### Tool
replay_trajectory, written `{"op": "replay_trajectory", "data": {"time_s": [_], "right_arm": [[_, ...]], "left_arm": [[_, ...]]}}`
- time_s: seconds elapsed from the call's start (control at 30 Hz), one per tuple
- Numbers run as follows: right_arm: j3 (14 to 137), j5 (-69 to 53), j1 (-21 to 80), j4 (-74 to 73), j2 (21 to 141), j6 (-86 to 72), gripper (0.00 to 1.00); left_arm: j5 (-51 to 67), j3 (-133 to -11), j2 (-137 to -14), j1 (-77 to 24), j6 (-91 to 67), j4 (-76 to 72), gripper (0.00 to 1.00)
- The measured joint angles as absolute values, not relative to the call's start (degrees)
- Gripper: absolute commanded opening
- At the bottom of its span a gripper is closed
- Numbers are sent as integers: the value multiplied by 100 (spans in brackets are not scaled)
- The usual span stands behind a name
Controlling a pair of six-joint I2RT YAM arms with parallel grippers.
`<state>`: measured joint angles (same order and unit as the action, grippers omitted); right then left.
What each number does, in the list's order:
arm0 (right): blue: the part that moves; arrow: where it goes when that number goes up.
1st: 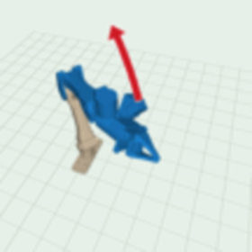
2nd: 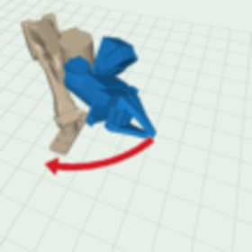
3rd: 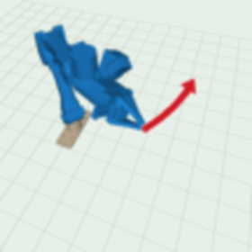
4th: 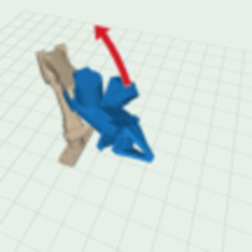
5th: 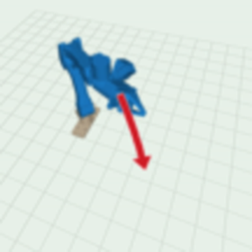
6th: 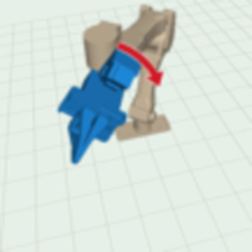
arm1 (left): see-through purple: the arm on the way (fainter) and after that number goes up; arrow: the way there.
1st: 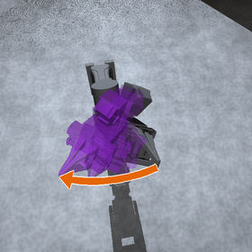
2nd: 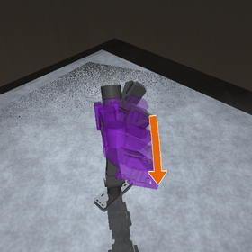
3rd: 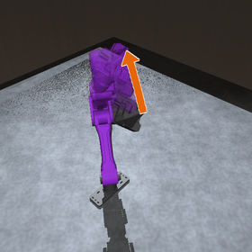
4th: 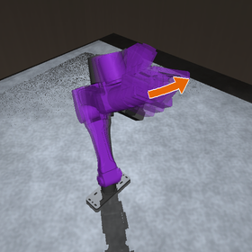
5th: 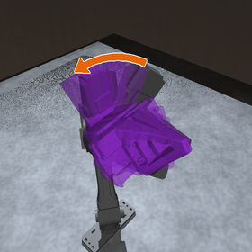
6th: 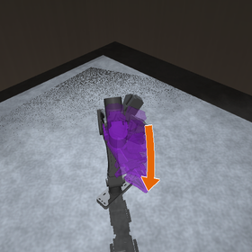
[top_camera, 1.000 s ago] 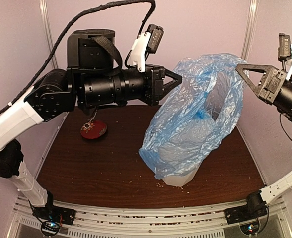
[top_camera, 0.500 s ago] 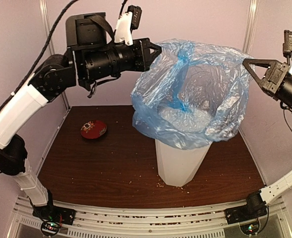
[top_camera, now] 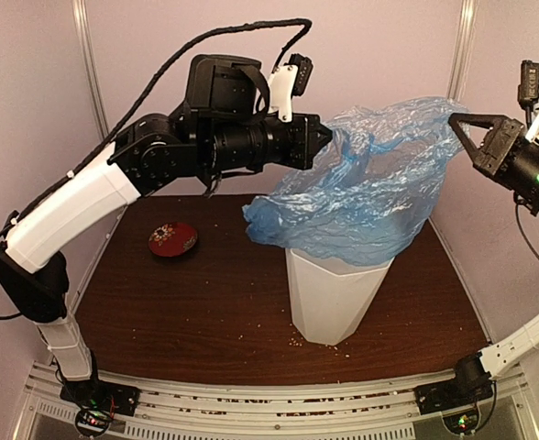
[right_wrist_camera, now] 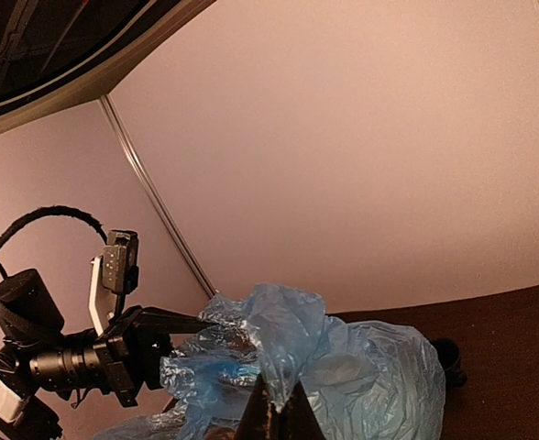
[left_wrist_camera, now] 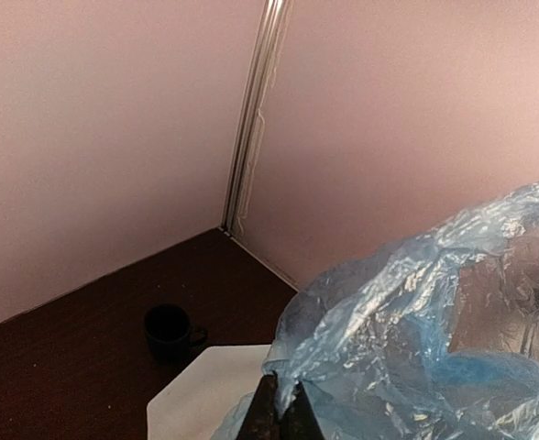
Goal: Put the trash bags into the trash bin
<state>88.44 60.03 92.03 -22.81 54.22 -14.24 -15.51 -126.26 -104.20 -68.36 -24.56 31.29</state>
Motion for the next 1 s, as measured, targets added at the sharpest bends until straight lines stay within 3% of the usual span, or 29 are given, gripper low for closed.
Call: {"op": "replay_trajectory", "data": {"time_s": [0.27, 0.33, 0.43, 0.6, 0.7, 0.87, 1.0], "right_arm": [[8844, 5999, 9083, -2515, 5406, -1656, 0], [8864, 5933, 9074, -2615, 5450, -1761, 8], [9037, 5769, 8997, -2753, 5697, -1850, 30], [9459, 5041, 8886, -3151, 6241, -2130, 38], [9201, 4646, 8890, -3371, 5955, -2383, 45], [8541, 4595, 8888, -3459, 4174, -2786, 48], [8541, 5256, 8884, -3581, 3520, -3107, 36]], "left_arm": [[-1850, -12543, -10333, -6654, -2502, 3131, 0], [-1892, -12337, -10204, -6589, -2523, 3140, 0], [-1885, -12202, -10092, -6449, -2558, 3138, 0], [-1907, -12005, -10066, -6309, -2604, 3114, 0], [-1951, -11806, -10066, -6309, -2604, 3096, 0], [-1970, -11699, -10068, -6257, -2602, 3087, 0], [-1979, -11699, -10068, -6180, -2602, 2991, 0]]}}
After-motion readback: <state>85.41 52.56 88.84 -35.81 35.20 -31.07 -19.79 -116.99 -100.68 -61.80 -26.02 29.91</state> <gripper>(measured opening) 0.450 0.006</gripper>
